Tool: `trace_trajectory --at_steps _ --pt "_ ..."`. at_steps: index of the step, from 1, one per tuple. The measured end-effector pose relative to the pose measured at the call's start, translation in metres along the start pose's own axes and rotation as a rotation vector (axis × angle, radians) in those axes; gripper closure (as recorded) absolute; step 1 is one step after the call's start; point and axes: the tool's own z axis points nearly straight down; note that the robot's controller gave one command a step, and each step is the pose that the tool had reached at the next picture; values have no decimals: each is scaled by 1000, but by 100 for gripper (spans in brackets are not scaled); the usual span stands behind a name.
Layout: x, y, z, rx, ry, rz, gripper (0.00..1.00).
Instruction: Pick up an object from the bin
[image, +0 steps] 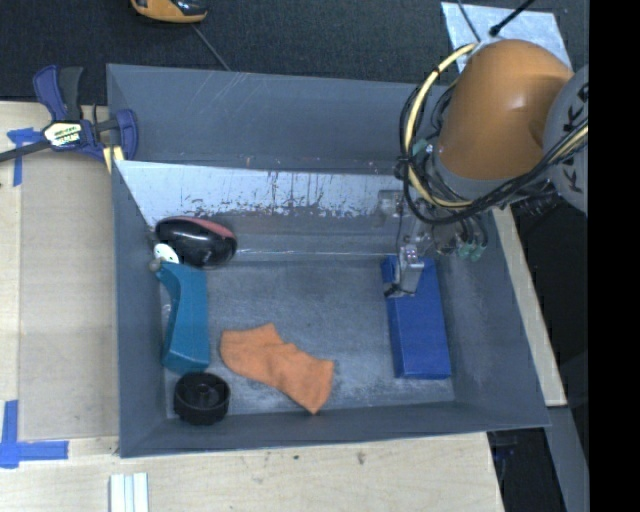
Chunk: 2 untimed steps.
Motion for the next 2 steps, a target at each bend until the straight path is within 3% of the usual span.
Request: trace_trajectory --at_steps 1,2 --pt "-1 0 -5 0 -9 0 0" --pt "-18 30 28 2 -13 -60 0"
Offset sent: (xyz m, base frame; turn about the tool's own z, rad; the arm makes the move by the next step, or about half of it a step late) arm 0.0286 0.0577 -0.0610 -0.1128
